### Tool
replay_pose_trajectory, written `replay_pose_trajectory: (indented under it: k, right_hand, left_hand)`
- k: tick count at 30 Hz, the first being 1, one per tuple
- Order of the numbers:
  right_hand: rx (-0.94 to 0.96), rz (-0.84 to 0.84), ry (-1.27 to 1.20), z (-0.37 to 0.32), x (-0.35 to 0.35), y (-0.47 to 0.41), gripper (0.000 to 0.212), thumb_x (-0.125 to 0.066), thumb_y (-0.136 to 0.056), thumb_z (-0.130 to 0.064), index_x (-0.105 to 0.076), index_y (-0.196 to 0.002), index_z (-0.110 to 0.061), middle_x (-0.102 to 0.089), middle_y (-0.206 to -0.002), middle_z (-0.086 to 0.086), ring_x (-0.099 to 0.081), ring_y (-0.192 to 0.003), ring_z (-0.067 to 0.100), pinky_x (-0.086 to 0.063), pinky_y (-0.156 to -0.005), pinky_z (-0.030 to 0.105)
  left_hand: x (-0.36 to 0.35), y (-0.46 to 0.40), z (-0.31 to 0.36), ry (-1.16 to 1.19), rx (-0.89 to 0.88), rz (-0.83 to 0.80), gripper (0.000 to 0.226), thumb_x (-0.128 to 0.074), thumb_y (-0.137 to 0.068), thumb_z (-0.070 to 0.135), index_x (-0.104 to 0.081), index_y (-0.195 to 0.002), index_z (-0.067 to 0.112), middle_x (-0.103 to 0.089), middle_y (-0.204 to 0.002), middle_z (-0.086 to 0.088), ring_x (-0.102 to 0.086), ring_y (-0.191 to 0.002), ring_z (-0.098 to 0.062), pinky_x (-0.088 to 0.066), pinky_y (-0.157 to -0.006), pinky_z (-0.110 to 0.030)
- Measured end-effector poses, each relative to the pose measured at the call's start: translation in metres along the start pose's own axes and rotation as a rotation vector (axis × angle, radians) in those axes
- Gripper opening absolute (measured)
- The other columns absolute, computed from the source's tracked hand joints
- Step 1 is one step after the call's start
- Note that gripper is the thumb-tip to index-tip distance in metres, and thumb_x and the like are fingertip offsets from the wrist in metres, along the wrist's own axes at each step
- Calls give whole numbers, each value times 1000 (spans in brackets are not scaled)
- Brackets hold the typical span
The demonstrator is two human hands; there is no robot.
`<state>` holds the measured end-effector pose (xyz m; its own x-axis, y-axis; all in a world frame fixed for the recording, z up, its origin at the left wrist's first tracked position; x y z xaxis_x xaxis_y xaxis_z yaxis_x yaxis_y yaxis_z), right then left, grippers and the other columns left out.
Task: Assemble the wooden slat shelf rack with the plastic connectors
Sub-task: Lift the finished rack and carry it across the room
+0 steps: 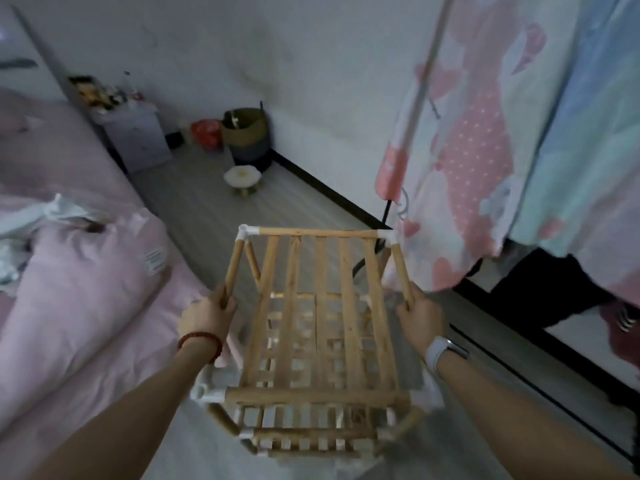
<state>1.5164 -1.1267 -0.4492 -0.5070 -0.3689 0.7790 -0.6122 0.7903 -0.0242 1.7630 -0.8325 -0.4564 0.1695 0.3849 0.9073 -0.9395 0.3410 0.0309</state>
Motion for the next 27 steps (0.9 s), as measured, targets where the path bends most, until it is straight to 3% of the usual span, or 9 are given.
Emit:
replay_pose_trajectory:
  k: [5, 9, 12, 17, 22, 25, 27]
  right_hand:
    - [81, -120, 62, -45, -45, -166, 37, -46, -93, -10, -49, -130, -13, -63, -91, 19, -57, -76, 31, -38, -61, 28]
    - [143, -164, 100, -87, -72, -281, 31, -47, -92, -7, -52, -123, -4, -61, -83, 18, -53, -70, 27, -37, -58, 28]
    - [180, -165, 136, -122, -89, -353, 31, -47, -92, -8, -53, -122, -4, -55, -76, 12, -50, -66, 24, -30, -53, 25]
    - [179, -191, 138, -158, -130, -452, 30, -46, -95, -15, -51, -123, -8, -63, -94, 17, -53, -73, 27, -31, -58, 27]
    - [105, -202, 141, -199, -203, -574, 23, -45, -94, -14, -53, -113, -3, -59, -84, 17, -47, -67, 25, -35, -60, 28]
    - [43, -189, 160, -224, -236, -650, 9, -42, -95, -16, -46, -90, -10, -47, -66, 7, -42, -54, 21, -33, -49, 27]
    - [30, -174, 184, -243, -246, -687, 9, -42, -95, -16, -42, -87, -12, -42, -62, 4, -39, -50, 18, -30, -45, 26]
  left_hand:
    - [-3, -117, 17, 40, 146, 55, 21, -46, -94, 32, -63, -96, 21, -63, -76, -8, -59, -73, -30, -48, -65, -34]
    - [7, -205, 37, 94, 175, 103, 18, -46, -95, 30, -61, -95, 20, -60, -70, -6, -58, -66, -26, -49, -61, -34]
    - [16, -268, 50, 106, 180, 129, 16, -45, -96, 29, -59, -97, 22, -58, -69, -3, -55, -61, -20, -40, -54, -28]
    - [14, -374, 51, 117, 198, 149, 16, -46, -95, 32, -59, -99, 25, -59, -70, -2, -58, -65, -24, -50, -66, -34]
    - [-9, -530, 44, 72, 196, 119, 20, -47, -94, 30, -62, -103, 21, -61, -78, -7, -58, -73, -29, -45, -65, -31]
    - [-19, -638, 47, 50, 172, 56, 19, -46, -95, 30, -61, -103, 20, -57, -73, -3, -53, -66, -23, -38, -59, -28]
    - [-16, -694, 56, 31, 146, 46, 19, -45, -96, 30, -59, -102, 20, -56, -71, -2, -52, -64, -22, -38, -56, -27]
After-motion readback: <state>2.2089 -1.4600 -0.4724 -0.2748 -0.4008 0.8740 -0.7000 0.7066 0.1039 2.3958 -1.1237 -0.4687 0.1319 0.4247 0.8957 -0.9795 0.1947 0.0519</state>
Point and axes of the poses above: each hand's wrist, its own y-axis away from the middle knuckle, its own x-axis out of the back of the hand, z = x × y, the point moved 10 cm from there along -y, towards the middle knuckle
